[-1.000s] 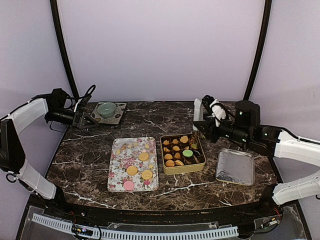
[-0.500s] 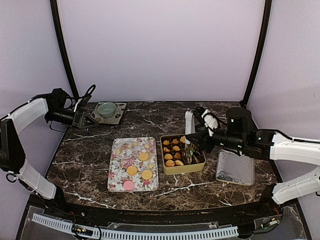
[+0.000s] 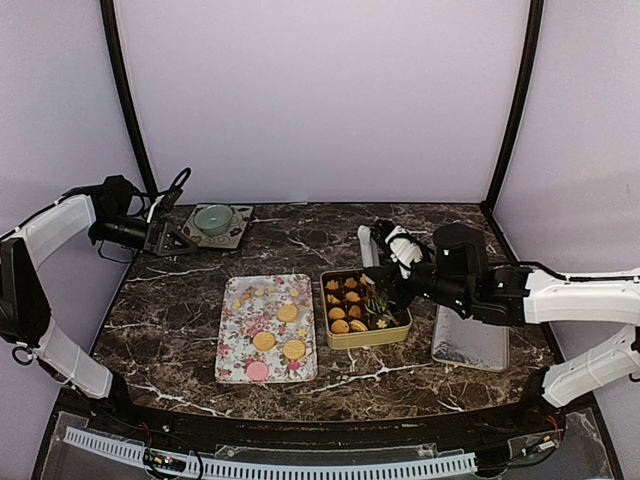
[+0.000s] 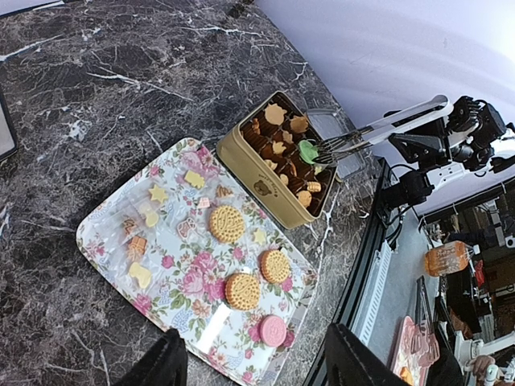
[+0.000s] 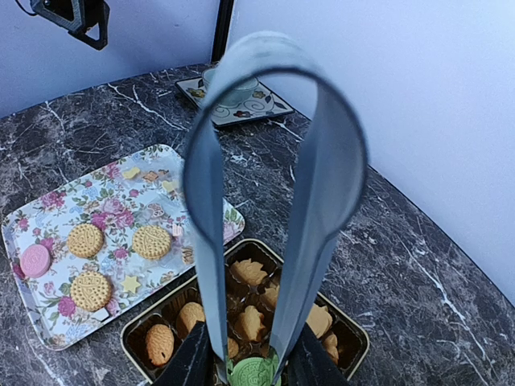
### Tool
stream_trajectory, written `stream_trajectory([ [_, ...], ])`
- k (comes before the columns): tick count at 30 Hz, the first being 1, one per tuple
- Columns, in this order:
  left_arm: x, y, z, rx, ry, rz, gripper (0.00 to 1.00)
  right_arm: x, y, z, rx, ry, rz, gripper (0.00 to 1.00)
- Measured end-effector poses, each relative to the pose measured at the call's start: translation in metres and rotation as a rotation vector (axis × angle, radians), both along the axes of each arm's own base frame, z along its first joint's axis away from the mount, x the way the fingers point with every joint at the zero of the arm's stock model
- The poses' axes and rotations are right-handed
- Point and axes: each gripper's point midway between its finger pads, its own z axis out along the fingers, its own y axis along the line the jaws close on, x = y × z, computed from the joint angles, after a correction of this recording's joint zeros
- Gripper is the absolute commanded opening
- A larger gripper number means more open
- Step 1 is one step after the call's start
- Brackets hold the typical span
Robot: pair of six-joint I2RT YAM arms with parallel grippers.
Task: Pack the cookies
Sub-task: Adjust the fake cookies in the empty pocket of the box.
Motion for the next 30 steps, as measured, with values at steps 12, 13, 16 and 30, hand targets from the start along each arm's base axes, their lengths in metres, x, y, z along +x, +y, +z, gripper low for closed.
stream_trajectory([
  [12, -0.002, -0.001, 0.002, -0.011, 0.001, -0.009, 0.6, 0.002, 0.005, -0.006, -0.033, -0.03, -0.013, 0.41],
  [13, -0.002, -0.001, 0.003, -0.011, 0.0, -0.01, 0.6, 0.002, 0.006, -0.008, -0.038, -0.031, -0.012, 0.41],
  [16, -0.001, -0.001, 0.005, -0.011, -0.008, -0.012, 0.6, 0.001, 0.006, -0.008, -0.044, -0.038, -0.014, 0.4],
  [30, -0.001, -0.002, 0.005, -0.017, -0.004, -0.016, 0.6, 0.0, 0.005, -0.003, -0.035, -0.041, -0.024, 0.17],
])
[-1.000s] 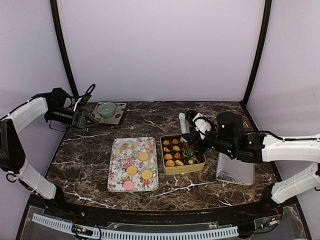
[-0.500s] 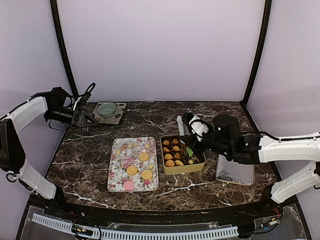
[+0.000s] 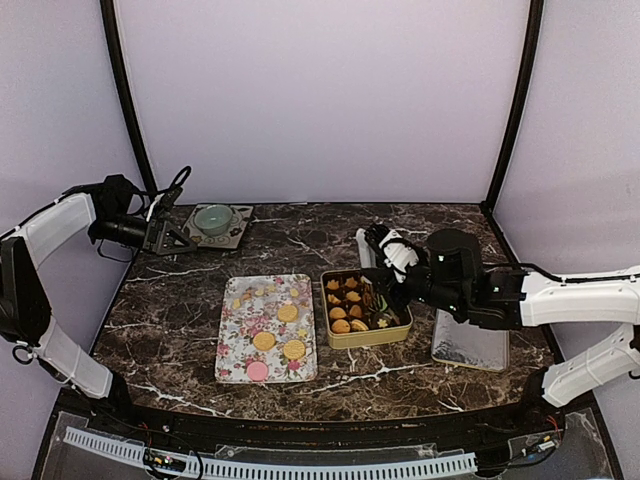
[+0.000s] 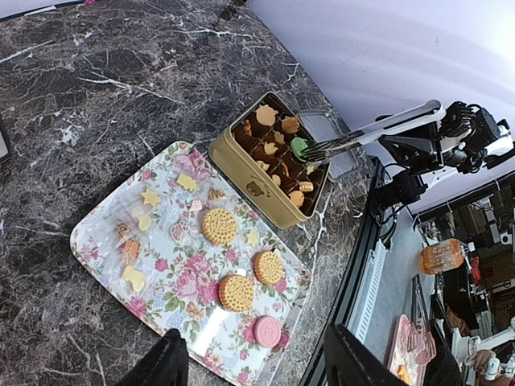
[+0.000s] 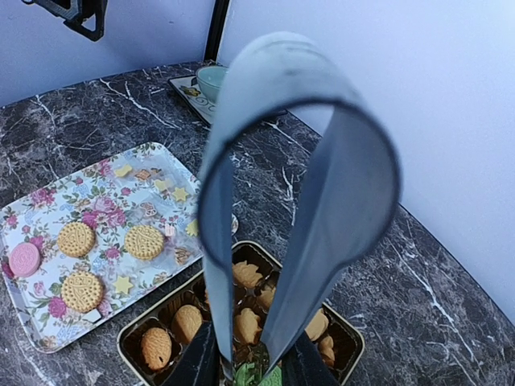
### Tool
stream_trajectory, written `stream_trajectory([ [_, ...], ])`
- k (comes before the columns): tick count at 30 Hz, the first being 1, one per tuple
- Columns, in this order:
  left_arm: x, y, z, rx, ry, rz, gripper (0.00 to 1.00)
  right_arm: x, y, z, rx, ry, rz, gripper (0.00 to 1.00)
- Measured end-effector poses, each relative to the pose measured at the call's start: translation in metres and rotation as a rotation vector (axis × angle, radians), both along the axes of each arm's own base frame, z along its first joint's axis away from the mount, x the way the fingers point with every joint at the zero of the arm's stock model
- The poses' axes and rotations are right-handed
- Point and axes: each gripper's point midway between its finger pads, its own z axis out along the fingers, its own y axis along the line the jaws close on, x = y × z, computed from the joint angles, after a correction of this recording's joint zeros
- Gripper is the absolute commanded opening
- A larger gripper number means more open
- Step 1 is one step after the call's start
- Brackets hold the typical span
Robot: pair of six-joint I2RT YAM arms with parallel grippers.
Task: Pack the cookies
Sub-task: Adjust the fake cookies in the empty pocket of the box.
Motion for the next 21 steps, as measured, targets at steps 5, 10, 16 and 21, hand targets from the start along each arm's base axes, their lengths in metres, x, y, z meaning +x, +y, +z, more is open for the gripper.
stream_trajectory([
  [5, -0.001, 0.0, 0.0, -0.001, 0.004, -0.001, 0.6, 0.002, -0.005, 0.01, 0.015, -0.021, -0.022, 0.14],
  [10, -0.001, -0.001, 0.0, -0.009, 0.007, -0.004, 0.6, 0.004, -0.009, 0.021, 0.036, -0.043, -0.042, 0.13],
  [16, -0.001, -0.001, 0.0, -0.015, 0.007, -0.007, 0.59, 0.009, -0.012, 0.028, 0.052, -0.053, -0.063, 0.1],
  [21, -0.002, -0.002, 0.0, -0.016, 0.009, -0.009, 0.59, 0.02, -0.025, 0.039, 0.081, -0.071, -0.108, 0.09],
])
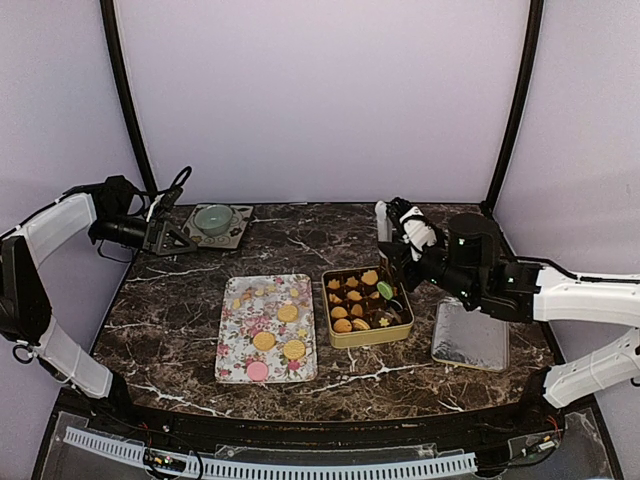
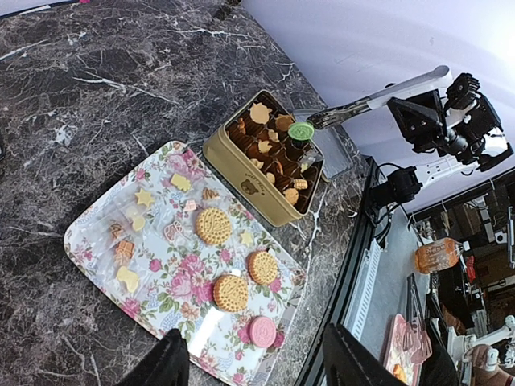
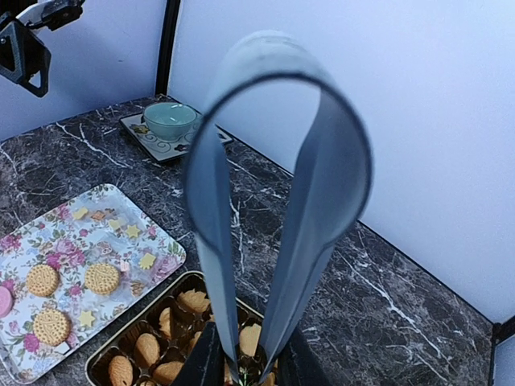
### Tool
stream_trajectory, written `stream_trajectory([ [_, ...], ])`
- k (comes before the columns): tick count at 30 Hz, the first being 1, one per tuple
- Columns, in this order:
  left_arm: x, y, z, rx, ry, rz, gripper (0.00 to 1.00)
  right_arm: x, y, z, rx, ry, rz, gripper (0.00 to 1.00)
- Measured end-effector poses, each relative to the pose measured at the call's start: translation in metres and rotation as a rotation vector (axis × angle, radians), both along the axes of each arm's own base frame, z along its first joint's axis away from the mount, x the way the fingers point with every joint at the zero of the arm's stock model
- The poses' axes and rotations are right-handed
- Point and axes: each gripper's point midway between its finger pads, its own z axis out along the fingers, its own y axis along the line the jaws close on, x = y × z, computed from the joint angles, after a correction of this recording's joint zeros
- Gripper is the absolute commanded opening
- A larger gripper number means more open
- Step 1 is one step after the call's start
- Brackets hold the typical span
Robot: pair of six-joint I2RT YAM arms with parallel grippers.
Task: Pack the cookies
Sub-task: Adjust the fake cookies in the empty pocket of the box.
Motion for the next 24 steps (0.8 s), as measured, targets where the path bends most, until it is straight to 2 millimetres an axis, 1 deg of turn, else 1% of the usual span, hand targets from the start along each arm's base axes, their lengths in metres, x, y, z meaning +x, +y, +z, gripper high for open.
stream_trajectory([
  [4, 0.0, 0.0, 0.0, -0.002, 0.0, -0.001, 0.59, 0.01, -0.013, 0.007, 0.02, -0.01, -0.043, 0.1],
  [8, 0.0, 0.0, 0.0, -0.003, 0.0, -0.001, 0.59, 0.016, -0.019, 0.004, 0.025, -0.001, -0.066, 0.12],
  [12, 0.0, 0.0, 0.0, -0.003, 0.0, -0.001, 0.59, 0.016, -0.022, -0.005, 0.025, 0.02, -0.071, 0.19],
  [15, 0.0, 0.0, 0.0, -0.004, 0.0, -0.001, 0.59, 0.016, -0.023, -0.006, 0.037, 0.032, -0.071, 0.3],
  [18, 0.0, 0.0, 0.001, -0.006, 0.001, -0.002, 0.59, 0.012, -0.022, -0.002, 0.063, 0.037, -0.051, 0.42],
  [21, 0.0, -0.001, 0.001, -0.007, 0.001, -0.002, 0.59, 0.01, -0.019, 0.002, 0.09, 0.046, -0.034, 0.44],
  [24, 0.0, -0.001, 0.001, -0.01, 0.002, -0.003, 0.59, 0.009, -0.018, -0.003, 0.103, 0.066, -0.031, 0.45],
])
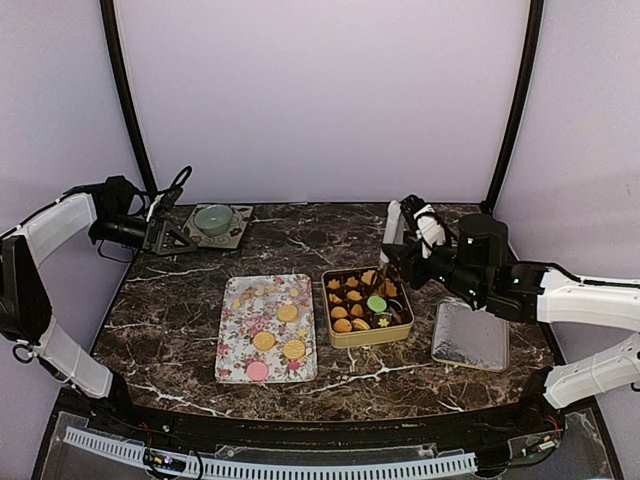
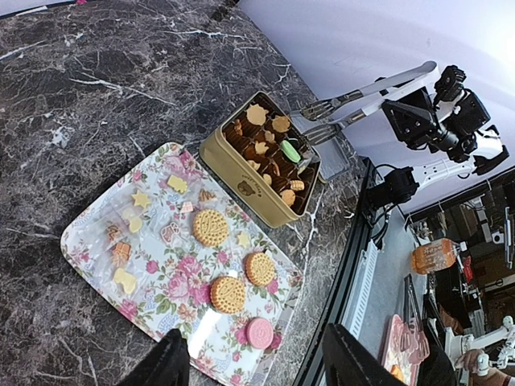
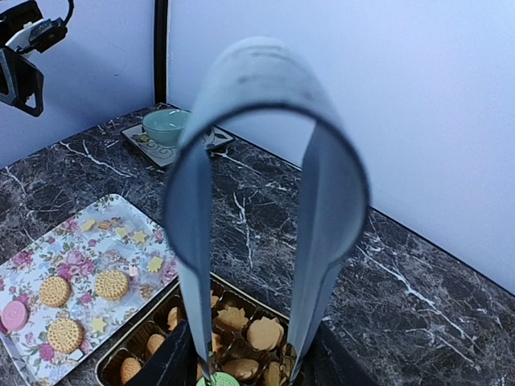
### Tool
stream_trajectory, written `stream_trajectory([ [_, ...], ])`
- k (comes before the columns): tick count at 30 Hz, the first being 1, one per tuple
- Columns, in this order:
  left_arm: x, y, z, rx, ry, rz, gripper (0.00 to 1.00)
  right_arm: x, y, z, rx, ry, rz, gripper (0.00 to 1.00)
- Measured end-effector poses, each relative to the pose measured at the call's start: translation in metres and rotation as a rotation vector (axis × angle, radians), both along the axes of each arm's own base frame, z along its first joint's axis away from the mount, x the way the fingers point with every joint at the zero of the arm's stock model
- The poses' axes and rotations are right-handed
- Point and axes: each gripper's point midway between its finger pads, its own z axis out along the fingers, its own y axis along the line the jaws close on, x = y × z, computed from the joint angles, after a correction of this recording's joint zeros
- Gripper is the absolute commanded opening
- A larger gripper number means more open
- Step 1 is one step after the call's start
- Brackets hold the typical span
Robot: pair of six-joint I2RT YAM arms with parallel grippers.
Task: Pack the cookies
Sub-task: Adjust the fake cookies in the empty pocket of the box.
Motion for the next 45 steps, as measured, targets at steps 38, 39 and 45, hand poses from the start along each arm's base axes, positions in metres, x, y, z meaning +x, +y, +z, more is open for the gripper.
stream_trajectory([
  [38, -0.003, -0.001, -0.001, -0.015, 0.013, -0.012, 0.58, 0.012, 0.017, -0.041, -0.039, 0.068, 0.011, 0.0],
  [39, -0.003, -0.002, -0.001, -0.016, 0.014, -0.013, 0.58, 0.014, 0.019, -0.041, -0.041, 0.068, 0.011, 0.0],
  [45, -0.004, -0.002, 0.0, -0.02, 0.013, -0.016, 0.58, 0.017, 0.019, -0.048, -0.066, 0.094, 0.017, 0.0],
])
